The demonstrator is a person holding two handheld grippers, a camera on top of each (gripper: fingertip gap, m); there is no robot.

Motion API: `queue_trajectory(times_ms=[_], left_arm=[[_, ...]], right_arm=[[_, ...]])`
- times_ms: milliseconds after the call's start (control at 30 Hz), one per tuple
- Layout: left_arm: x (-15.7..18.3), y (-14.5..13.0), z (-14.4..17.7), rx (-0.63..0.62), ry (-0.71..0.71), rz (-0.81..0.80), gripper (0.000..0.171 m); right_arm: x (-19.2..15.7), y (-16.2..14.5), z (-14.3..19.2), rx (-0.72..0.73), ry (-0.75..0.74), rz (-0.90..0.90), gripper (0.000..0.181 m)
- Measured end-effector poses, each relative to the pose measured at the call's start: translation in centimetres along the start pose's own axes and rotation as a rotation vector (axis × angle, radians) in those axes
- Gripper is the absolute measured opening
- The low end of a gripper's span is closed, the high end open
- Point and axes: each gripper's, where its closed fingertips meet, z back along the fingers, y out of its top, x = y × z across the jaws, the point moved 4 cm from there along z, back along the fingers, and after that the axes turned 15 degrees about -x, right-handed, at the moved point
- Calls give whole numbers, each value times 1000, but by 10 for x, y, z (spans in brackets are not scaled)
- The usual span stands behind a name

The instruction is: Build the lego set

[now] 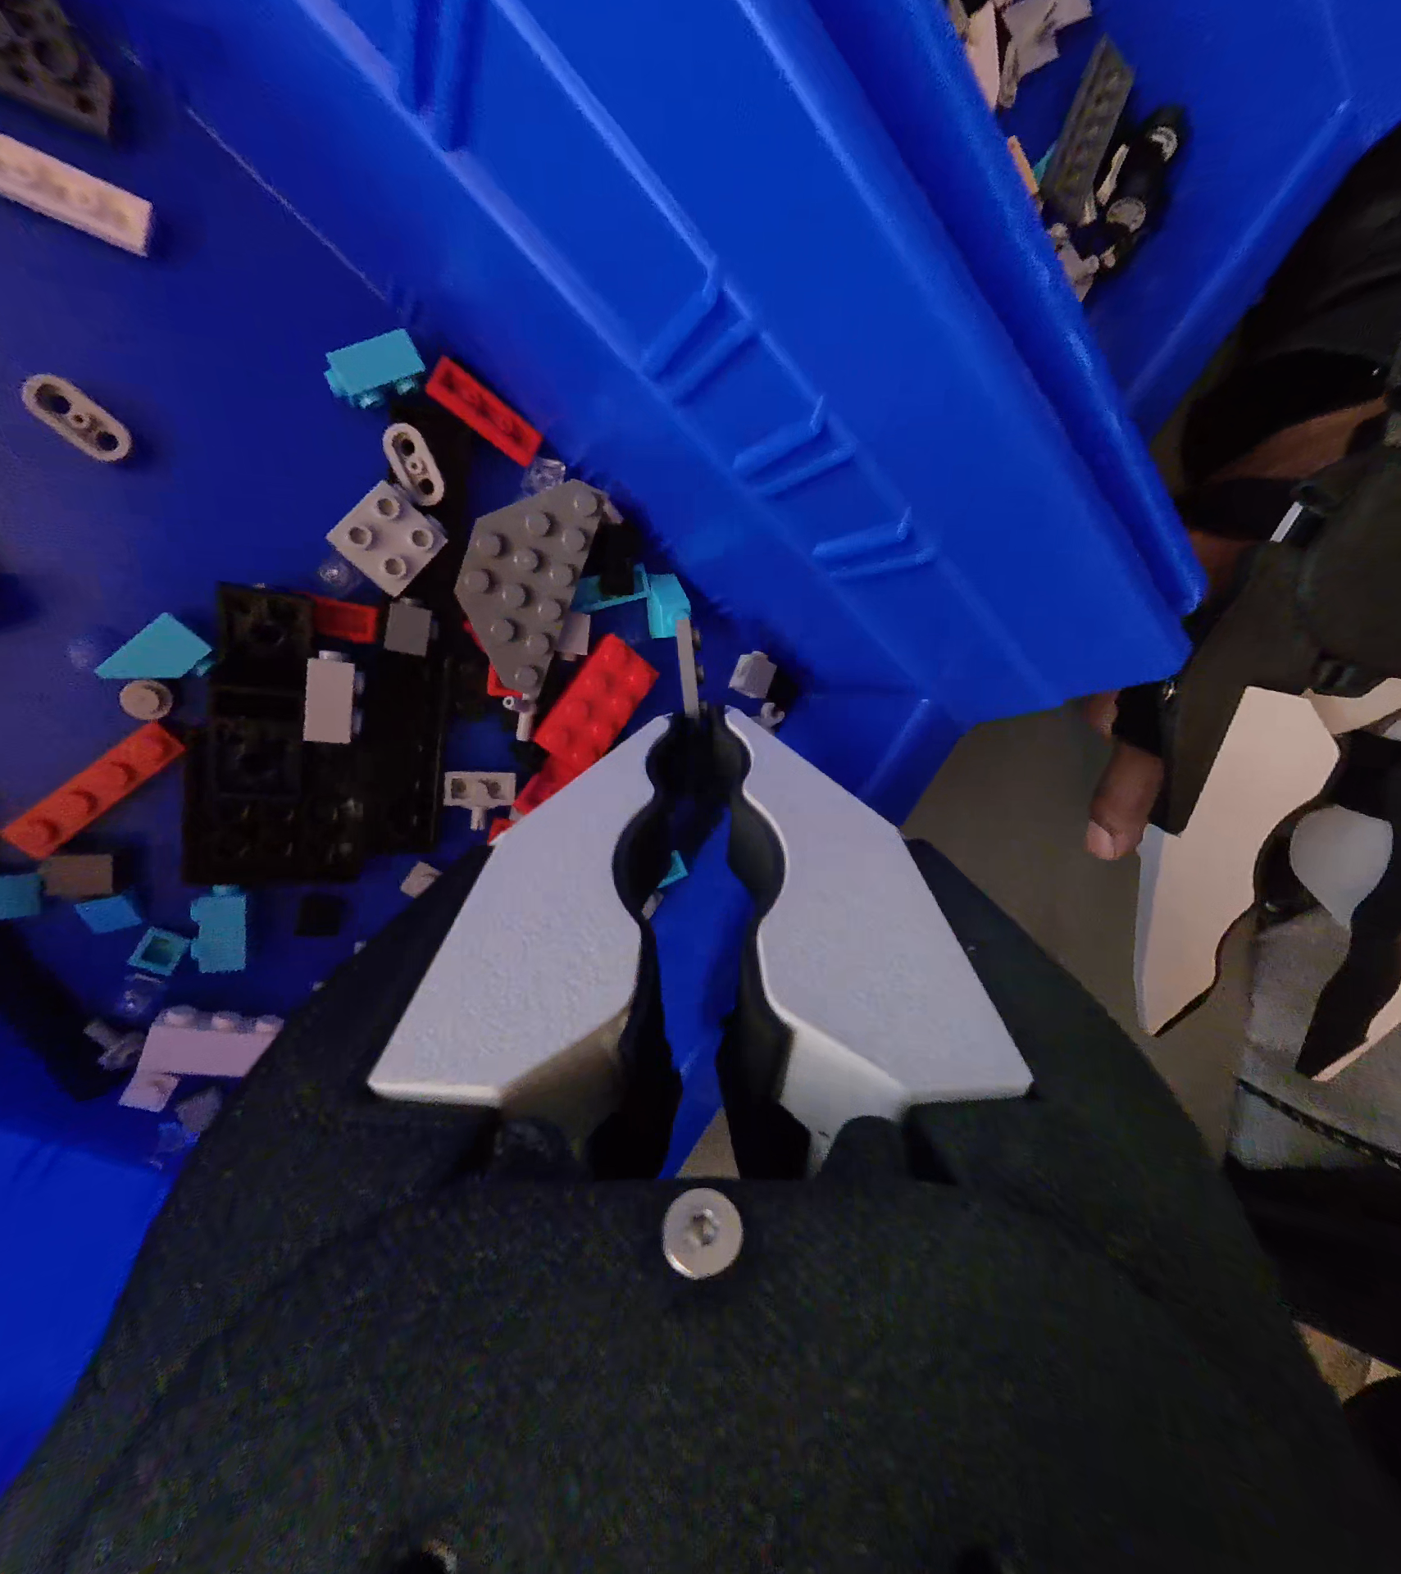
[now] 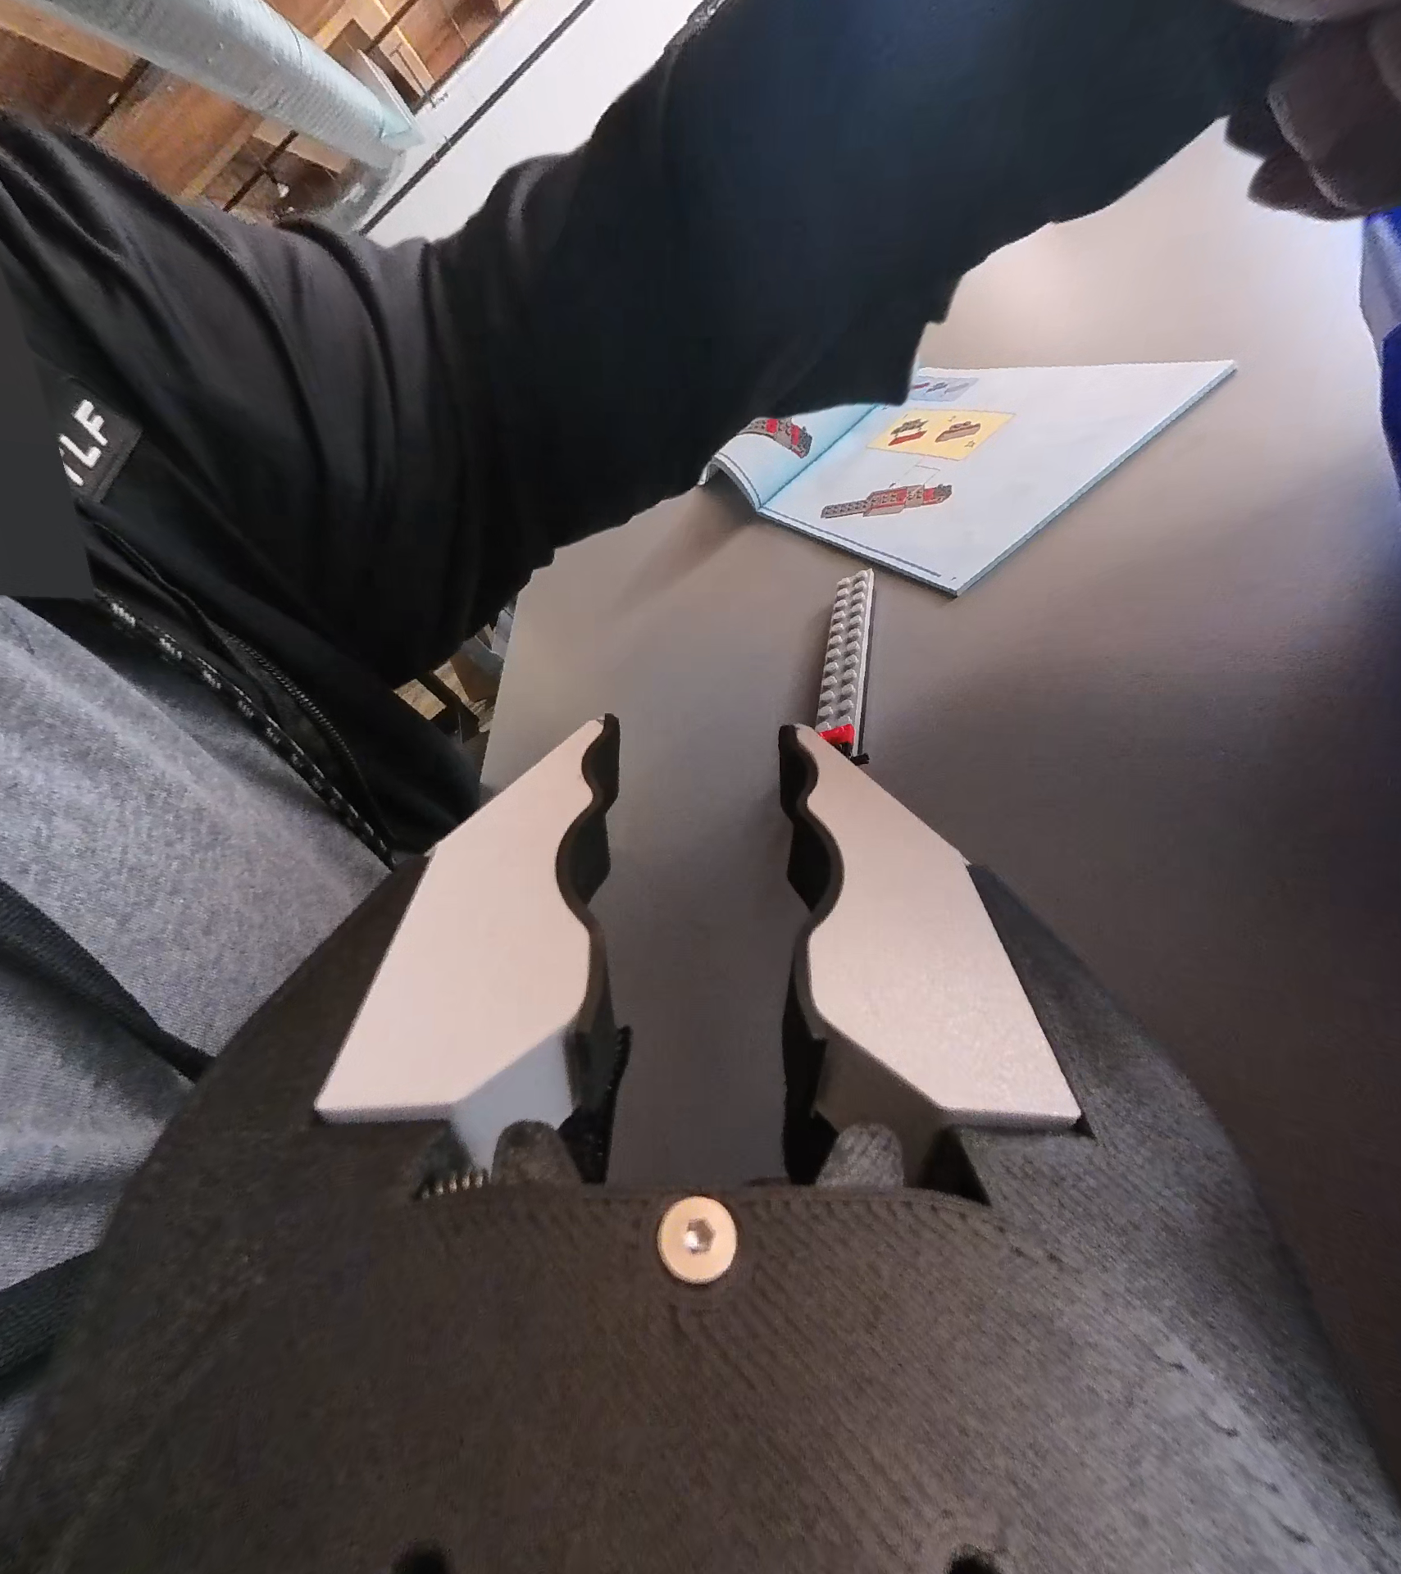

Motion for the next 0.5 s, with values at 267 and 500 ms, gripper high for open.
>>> queue_trajectory(times_ms=[267, 500], left_arm=[[-2, -5, -4, -12, 3, 33, 4], [-3, -9, -9, -15, 16, 51, 18]], right_arm=[[0, 0, 0, -1, 0, -1, 40], [0, 0, 0, -2, 2, -3, 40]])
